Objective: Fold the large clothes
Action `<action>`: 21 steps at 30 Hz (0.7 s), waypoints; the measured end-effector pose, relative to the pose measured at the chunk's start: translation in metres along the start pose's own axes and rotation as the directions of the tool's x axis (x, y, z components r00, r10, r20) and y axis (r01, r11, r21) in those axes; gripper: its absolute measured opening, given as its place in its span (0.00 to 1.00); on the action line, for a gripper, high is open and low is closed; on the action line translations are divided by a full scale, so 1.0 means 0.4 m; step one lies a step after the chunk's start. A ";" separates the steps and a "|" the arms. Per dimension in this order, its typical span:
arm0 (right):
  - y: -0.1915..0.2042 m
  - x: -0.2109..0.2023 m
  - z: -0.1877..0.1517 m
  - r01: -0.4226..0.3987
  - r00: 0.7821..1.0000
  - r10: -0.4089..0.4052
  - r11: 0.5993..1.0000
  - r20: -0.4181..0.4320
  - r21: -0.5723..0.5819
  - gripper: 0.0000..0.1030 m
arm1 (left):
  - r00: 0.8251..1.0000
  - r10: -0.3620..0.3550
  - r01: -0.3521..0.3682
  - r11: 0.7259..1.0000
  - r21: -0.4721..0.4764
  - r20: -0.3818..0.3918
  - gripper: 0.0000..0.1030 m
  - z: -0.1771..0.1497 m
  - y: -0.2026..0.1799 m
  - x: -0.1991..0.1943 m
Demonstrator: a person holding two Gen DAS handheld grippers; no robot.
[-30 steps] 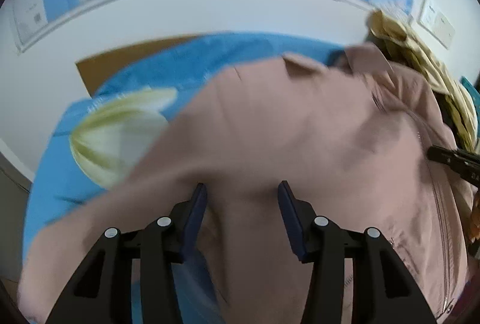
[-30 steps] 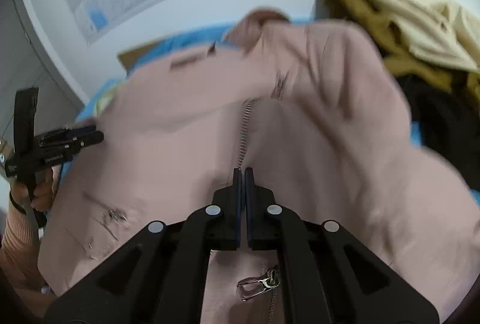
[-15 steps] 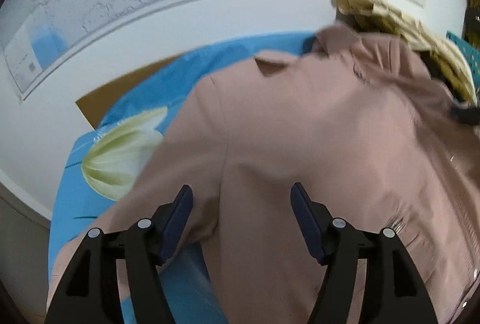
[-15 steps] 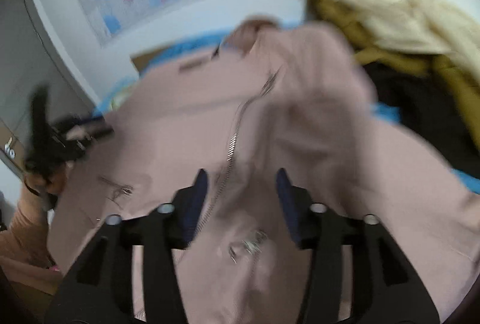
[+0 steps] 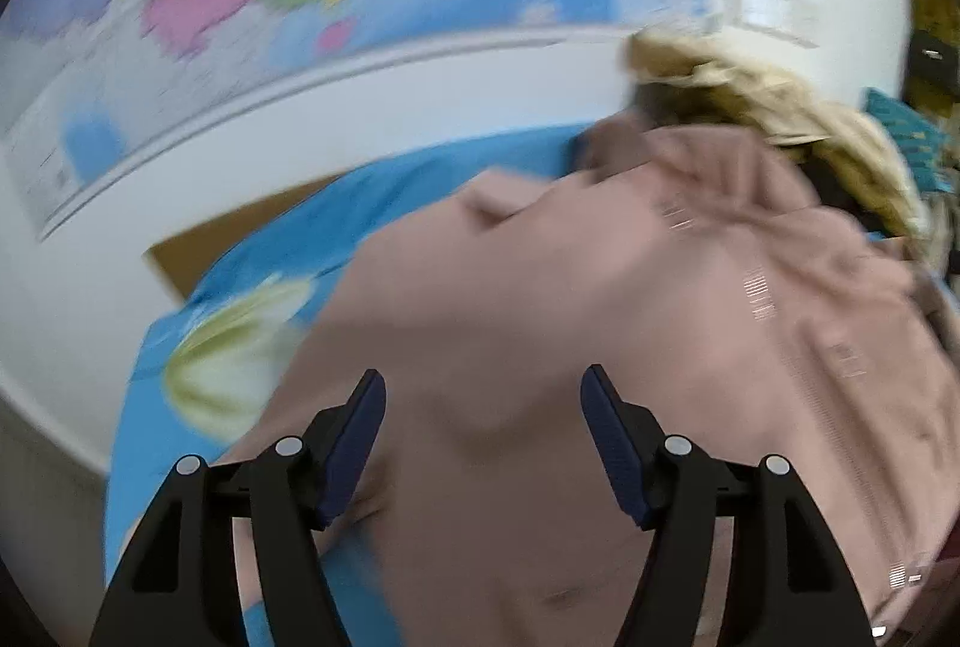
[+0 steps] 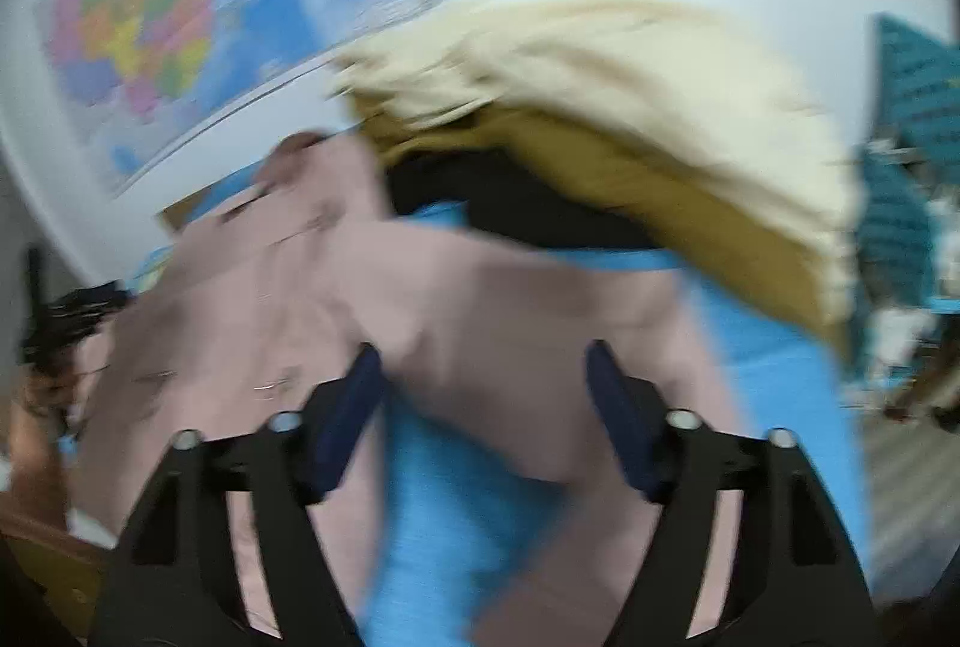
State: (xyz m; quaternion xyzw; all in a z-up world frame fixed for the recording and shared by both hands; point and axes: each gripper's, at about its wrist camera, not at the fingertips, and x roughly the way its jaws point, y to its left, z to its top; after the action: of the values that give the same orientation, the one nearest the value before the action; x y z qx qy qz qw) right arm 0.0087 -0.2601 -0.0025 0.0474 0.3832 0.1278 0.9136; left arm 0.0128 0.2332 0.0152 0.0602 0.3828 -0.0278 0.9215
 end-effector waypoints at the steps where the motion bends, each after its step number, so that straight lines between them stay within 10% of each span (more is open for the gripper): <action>1: -0.035 0.003 -0.009 0.010 1.000 -0.009 0.999 -0.014 0.037 0.83 | 0.999 -0.038 0.038 0.999 0.015 0.007 0.65 0.016 -0.026 0.000; 8: -0.112 0.130 -0.054 0.075 0.987 -0.060 0.993 -0.148 0.091 0.77 | 0.990 -0.142 0.144 0.983 0.116 -0.026 0.65 0.092 -0.199 0.070; 10: -0.126 0.128 -0.043 0.044 0.991 -0.032 0.995 -0.130 0.094 0.48 | 0.985 -0.166 0.171 0.976 0.137 -0.044 0.65 0.107 -0.244 0.091; 11: -0.132 0.121 -0.038 0.020 0.991 -0.007 0.995 -0.132 0.101 0.09 | 0.983 -0.174 0.180 0.973 0.143 -0.050 0.65 0.109 -0.257 0.096; 12: -0.145 0.099 -0.029 0.010 0.994 0.002 0.994 -0.110 0.110 0.04 | 0.981 -0.185 0.192 0.970 0.149 -0.058 0.65 0.113 -0.274 0.104; 16: -0.182 -0.061 0.035 -0.076 0.996 0.068 0.987 0.060 0.141 0.03 | 0.973 -0.215 0.227 0.960 0.163 -0.089 0.65 0.117 -0.311 0.129; 21: -0.155 -0.247 0.098 -0.236 0.947 0.208 0.967 0.243 0.092 0.03 | 0.959 -0.255 0.272 0.951 0.145 -0.128 0.65 0.130 -0.335 0.159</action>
State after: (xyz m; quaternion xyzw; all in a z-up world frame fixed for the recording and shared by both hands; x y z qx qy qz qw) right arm -0.0180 -0.3460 0.0816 0.1596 0.2732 0.2001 0.9273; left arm 0.0812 0.0931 -0.0053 0.0841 0.4331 -0.1780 0.8796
